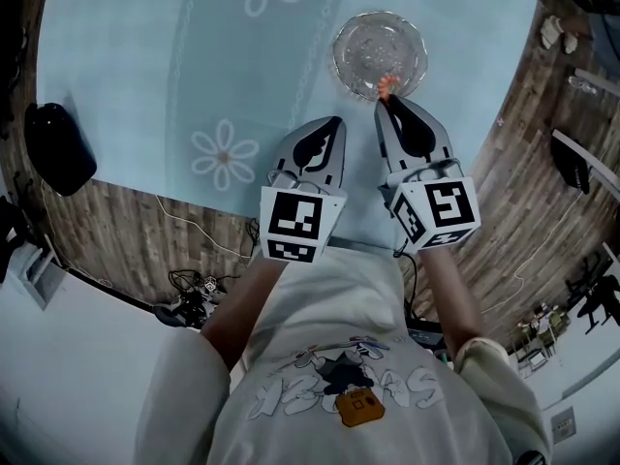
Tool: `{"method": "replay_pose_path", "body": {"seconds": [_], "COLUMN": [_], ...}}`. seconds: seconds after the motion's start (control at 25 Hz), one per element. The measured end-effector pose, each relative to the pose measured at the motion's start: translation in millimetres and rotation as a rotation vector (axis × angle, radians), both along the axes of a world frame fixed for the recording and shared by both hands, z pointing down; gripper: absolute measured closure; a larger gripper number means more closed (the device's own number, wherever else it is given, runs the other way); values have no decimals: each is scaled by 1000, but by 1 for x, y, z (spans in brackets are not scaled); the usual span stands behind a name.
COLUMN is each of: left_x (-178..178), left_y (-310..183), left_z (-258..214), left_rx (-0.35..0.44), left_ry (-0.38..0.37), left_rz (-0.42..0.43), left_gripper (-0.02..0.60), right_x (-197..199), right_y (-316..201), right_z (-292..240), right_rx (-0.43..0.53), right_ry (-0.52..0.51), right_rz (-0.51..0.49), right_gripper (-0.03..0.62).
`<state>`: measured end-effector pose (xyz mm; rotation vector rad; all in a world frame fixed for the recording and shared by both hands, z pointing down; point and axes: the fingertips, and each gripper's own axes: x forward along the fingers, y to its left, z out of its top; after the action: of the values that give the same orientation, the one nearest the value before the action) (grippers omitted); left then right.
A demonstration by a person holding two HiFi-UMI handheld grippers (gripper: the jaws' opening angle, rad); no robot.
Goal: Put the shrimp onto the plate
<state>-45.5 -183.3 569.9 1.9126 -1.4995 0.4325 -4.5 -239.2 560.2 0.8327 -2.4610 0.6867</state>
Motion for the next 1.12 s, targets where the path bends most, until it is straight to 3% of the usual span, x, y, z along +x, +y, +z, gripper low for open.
{"method": "replay_pose_path", "body": {"seconds": [1.12], "left_x": [-39], "left_y": [-15], "left_z": [67], "left_rx": [-51], "left_ry": [23], "left_rz": [34], "left_gripper": [574], "right_x": [-40], "right_y": [-19], "right_z": [85], "right_rx": [-128], "right_ry": [128], "right_rz": [14], "right_gripper": [530]}}
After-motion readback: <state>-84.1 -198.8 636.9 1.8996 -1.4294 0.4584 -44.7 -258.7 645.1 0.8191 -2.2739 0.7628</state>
